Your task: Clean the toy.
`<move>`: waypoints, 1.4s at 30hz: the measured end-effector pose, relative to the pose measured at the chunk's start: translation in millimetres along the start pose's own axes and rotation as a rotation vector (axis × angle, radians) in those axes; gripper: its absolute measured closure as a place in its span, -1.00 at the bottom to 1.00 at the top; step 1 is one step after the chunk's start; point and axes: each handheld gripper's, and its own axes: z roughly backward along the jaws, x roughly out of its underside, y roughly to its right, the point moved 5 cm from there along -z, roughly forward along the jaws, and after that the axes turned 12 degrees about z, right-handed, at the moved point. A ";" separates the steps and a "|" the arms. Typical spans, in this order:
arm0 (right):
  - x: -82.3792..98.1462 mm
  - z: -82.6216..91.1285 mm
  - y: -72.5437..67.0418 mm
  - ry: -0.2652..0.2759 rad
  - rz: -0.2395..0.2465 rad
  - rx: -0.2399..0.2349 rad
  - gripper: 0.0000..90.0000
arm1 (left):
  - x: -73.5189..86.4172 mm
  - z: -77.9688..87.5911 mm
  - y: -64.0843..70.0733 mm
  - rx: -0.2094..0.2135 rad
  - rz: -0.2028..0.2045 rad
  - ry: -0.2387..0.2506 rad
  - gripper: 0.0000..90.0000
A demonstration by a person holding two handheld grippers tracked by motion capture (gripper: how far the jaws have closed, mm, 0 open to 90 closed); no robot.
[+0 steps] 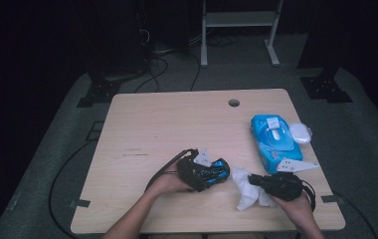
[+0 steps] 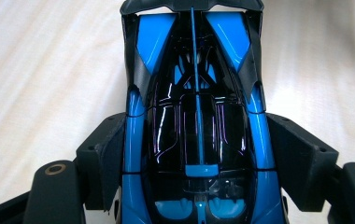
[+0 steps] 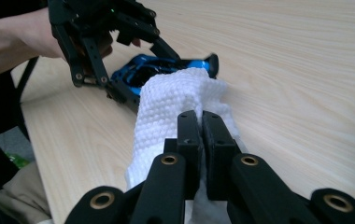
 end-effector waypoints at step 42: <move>20.9 17.6 28.6 -0.051 0.013 0.131 0.33 | -3.6 11.0 -26.3 -0.022 0.086 0.115 -0.61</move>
